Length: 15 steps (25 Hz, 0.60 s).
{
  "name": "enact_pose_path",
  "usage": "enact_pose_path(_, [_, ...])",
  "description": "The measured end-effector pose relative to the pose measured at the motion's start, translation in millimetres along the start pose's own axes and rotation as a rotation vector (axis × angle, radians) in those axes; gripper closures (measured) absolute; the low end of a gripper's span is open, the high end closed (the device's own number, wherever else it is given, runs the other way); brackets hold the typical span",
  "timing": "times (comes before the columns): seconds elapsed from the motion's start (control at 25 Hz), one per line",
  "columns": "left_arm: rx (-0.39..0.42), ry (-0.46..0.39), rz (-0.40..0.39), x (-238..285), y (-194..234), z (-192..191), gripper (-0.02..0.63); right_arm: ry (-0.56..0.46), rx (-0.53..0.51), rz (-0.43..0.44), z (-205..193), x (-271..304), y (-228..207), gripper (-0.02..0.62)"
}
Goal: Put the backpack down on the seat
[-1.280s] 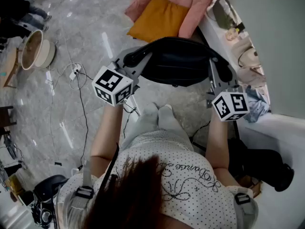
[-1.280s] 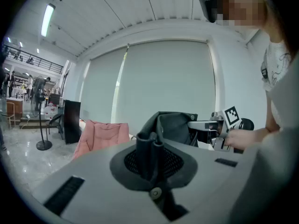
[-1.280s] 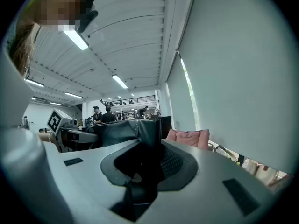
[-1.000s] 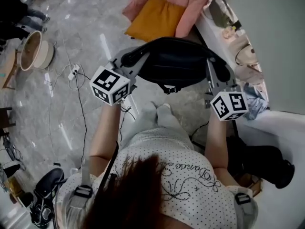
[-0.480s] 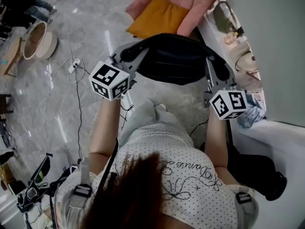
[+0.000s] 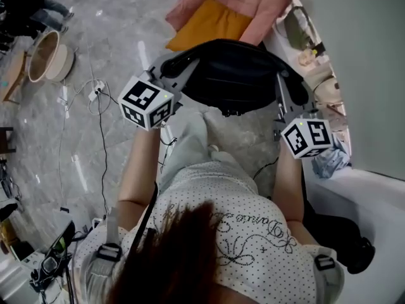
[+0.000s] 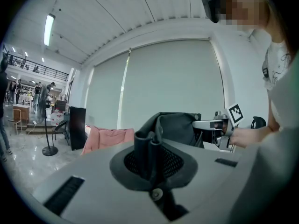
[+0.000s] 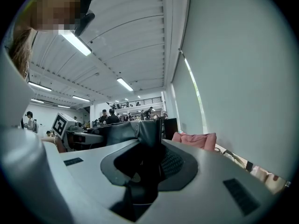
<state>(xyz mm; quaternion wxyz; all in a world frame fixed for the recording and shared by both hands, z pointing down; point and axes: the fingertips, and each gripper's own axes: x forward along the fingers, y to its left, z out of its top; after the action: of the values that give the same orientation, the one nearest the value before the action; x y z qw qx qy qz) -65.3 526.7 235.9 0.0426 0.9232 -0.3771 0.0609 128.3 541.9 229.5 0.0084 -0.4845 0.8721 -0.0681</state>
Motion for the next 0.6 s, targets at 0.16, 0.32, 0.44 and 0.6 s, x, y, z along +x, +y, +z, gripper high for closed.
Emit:
enact_pose_path(0.16, [-0.020,0.002,-0.019,30.2,46.8,2.6,0.586,0.012,-0.001,-0.023,4.9,49.0,-16.5,0.497])
enact_pose_path(0.32, [-0.016,-0.014,-0.061,56.8,88.1,13.6,0.586,-0.002,-0.010,-0.065,13.6,90.9,-31.0,0.497])
enact_pose_path(0.44, [0.001,-0.041,-0.087,73.0,116.9,29.2,0.586,-0.027,-0.025,-0.089,27.5,119.4,-38.4,0.495])
enact_pose_path(0.6, [0.032,-0.062,-0.105,89.6,149.9,48.4,0.586,-0.060,-0.024,-0.119,41.3,149.7,-42.8,0.497])
